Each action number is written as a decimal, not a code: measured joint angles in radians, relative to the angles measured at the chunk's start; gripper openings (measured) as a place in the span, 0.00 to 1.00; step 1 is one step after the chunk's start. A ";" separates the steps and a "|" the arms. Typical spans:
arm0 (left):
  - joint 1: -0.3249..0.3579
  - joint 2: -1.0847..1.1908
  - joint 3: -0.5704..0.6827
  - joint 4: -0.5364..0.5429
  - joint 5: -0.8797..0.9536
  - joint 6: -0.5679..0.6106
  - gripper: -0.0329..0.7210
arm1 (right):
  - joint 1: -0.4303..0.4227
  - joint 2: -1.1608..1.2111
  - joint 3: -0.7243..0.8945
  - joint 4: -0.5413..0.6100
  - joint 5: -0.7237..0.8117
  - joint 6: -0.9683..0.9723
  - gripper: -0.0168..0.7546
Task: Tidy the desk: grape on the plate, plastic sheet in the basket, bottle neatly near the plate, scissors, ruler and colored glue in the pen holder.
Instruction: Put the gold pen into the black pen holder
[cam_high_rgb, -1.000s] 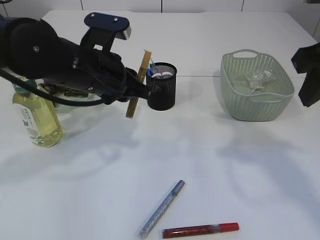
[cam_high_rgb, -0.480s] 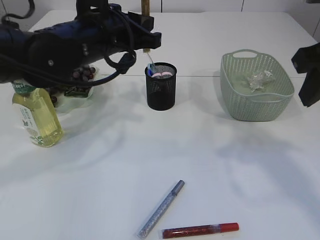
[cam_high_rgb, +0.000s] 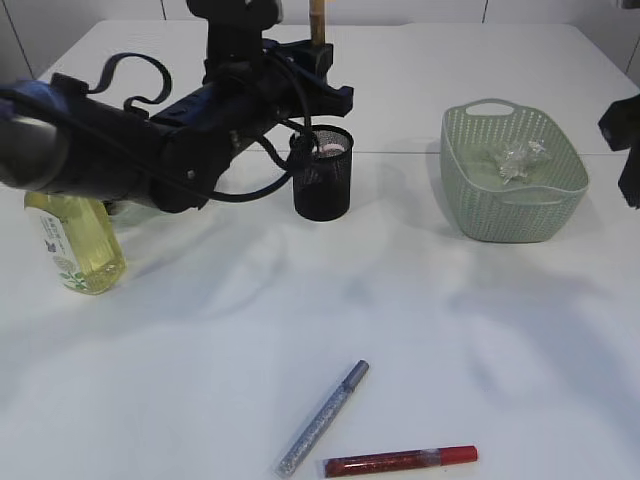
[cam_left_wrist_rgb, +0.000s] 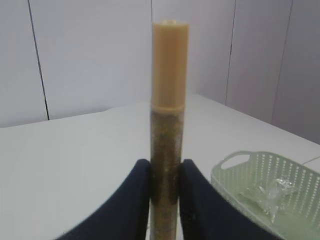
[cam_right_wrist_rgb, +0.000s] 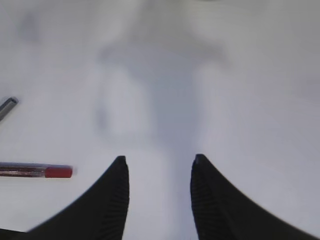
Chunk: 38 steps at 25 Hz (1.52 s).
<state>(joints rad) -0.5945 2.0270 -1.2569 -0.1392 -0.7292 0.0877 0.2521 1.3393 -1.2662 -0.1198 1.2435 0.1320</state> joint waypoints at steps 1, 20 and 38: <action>0.000 0.023 -0.026 0.001 -0.004 0.000 0.23 | 0.000 0.000 0.000 -0.007 0.000 0.000 0.45; 0.045 0.241 -0.282 0.003 0.070 0.000 0.23 | 0.000 0.000 0.000 -0.040 0.000 0.000 0.45; 0.045 0.257 -0.286 0.003 0.082 0.000 0.23 | 0.000 0.000 0.000 -0.049 0.000 0.000 0.45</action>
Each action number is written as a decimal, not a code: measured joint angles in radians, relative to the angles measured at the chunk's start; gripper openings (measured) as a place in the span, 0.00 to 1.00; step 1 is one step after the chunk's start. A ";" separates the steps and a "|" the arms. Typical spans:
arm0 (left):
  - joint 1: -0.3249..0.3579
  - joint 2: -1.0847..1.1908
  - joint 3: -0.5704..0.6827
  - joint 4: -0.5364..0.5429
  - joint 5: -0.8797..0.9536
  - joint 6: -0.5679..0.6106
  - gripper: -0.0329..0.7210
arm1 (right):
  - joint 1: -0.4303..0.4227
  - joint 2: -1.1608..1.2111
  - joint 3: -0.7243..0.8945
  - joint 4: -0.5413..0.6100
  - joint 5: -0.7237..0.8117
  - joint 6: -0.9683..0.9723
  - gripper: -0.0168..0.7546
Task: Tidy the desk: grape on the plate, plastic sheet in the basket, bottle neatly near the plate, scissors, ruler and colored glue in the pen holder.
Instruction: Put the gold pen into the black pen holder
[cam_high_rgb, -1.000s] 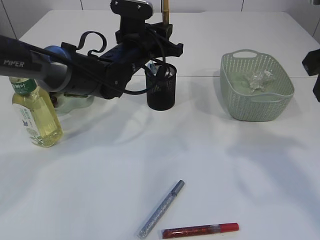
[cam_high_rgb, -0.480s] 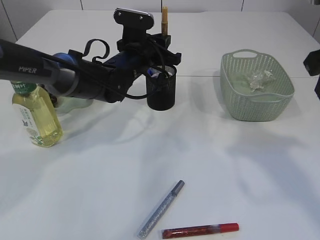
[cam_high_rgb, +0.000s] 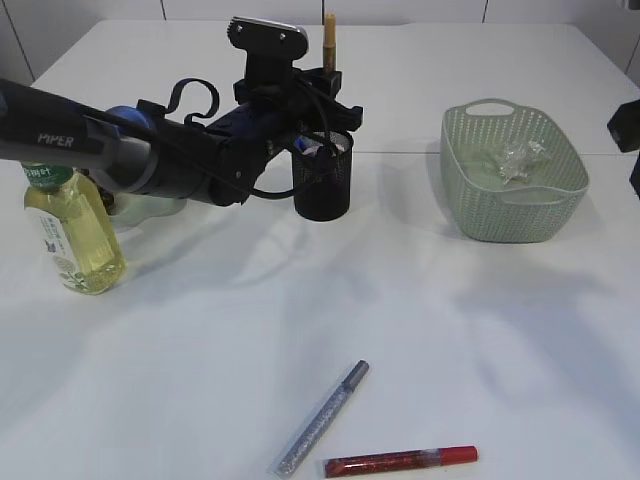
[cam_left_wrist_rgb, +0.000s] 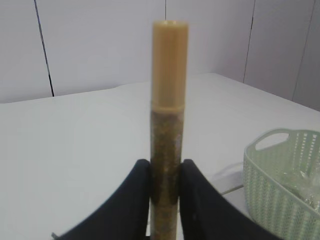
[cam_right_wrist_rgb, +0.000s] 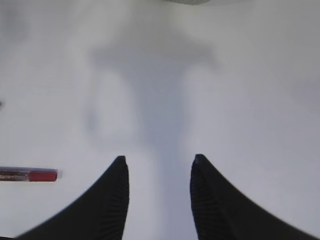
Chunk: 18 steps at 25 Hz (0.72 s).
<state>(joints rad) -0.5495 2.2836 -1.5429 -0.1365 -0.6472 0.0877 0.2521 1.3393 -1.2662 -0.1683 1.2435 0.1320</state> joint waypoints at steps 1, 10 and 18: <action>0.000 0.000 0.000 0.000 0.000 0.000 0.24 | 0.000 0.000 0.000 0.000 0.000 0.000 0.45; 0.000 0.000 -0.002 0.000 0.006 0.000 0.32 | 0.000 0.000 0.000 0.000 0.000 0.000 0.45; 0.000 0.000 -0.002 0.000 0.011 0.000 0.34 | 0.000 0.000 0.000 -0.002 0.000 0.000 0.45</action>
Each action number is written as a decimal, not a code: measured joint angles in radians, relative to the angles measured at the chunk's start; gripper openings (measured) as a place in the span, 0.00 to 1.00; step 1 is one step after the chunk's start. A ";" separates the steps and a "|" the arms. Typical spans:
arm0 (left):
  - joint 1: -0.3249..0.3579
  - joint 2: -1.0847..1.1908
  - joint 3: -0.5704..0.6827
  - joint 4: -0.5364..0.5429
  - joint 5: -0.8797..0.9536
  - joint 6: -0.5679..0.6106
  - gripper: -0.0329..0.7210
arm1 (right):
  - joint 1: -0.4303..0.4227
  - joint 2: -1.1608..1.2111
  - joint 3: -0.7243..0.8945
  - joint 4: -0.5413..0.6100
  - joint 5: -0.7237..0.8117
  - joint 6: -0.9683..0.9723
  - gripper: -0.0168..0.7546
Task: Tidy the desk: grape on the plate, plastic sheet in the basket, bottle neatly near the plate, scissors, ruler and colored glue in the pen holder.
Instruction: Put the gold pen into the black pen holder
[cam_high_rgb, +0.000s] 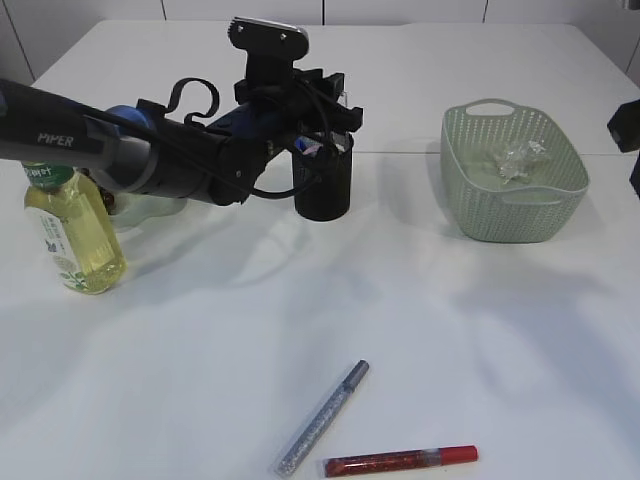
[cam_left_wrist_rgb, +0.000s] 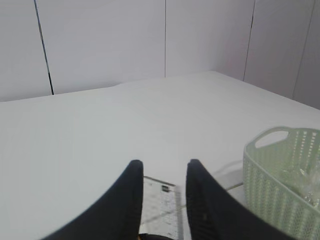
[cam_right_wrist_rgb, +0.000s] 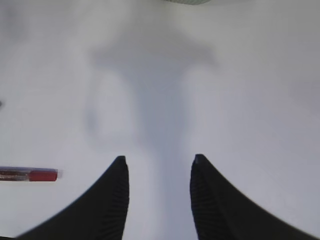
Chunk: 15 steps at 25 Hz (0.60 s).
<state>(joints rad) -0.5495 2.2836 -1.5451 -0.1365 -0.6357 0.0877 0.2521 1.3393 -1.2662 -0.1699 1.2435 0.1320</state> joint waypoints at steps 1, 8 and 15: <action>0.000 0.000 0.000 0.000 0.013 0.000 0.34 | 0.000 0.000 0.000 0.000 0.000 0.000 0.45; 0.000 -0.089 0.000 0.000 0.244 0.000 0.35 | 0.000 0.000 0.000 0.000 0.000 0.000 0.45; 0.000 -0.239 0.000 0.001 0.594 0.000 0.36 | 0.000 0.000 0.000 -0.001 0.000 0.000 0.45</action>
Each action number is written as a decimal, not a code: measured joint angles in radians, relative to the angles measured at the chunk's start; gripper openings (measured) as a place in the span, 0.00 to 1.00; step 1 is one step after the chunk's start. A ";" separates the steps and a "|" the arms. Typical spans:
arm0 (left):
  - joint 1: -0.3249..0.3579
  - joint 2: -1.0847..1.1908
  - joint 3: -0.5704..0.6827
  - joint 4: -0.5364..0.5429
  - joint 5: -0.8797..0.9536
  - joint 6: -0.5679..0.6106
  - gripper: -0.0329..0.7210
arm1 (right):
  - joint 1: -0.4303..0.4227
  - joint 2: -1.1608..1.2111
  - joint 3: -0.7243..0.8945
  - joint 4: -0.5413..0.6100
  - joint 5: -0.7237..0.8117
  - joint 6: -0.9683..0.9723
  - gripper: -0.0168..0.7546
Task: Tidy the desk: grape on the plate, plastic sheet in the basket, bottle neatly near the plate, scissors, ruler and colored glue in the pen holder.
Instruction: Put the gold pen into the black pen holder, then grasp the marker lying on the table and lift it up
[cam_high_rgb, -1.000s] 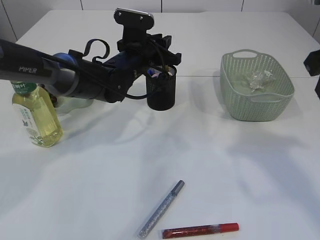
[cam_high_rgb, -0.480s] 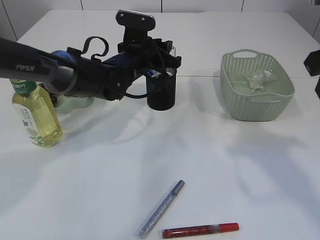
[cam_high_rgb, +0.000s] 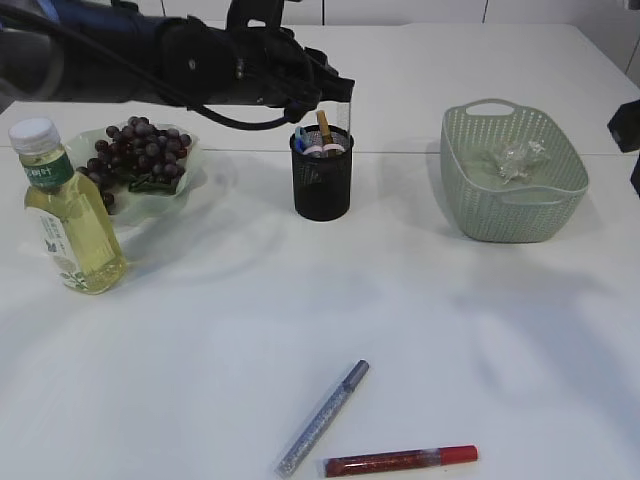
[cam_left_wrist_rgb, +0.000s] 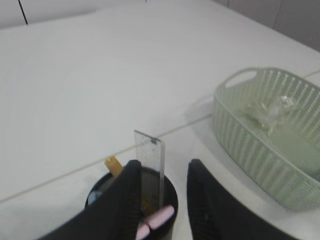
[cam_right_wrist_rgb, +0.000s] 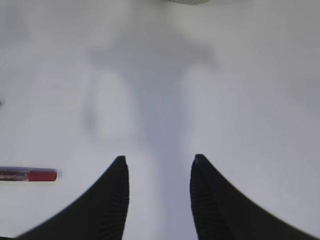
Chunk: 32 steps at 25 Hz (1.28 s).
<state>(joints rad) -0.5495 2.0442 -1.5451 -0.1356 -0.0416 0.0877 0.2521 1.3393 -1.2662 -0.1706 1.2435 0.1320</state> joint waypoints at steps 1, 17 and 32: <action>0.000 -0.019 0.000 0.000 0.058 0.000 0.36 | 0.000 0.000 0.000 -0.002 0.000 0.000 0.45; -0.142 -0.201 0.000 0.037 0.904 -0.072 0.36 | 0.000 0.000 0.000 0.016 0.000 0.000 0.45; -0.297 -0.069 -0.004 0.096 1.155 -0.324 0.37 | 0.000 0.000 0.000 0.102 0.000 0.000 0.45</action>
<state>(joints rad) -0.8470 1.9748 -1.5489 -0.0395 1.1134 -0.2358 0.2521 1.3393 -1.2662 -0.0686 1.2435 0.1320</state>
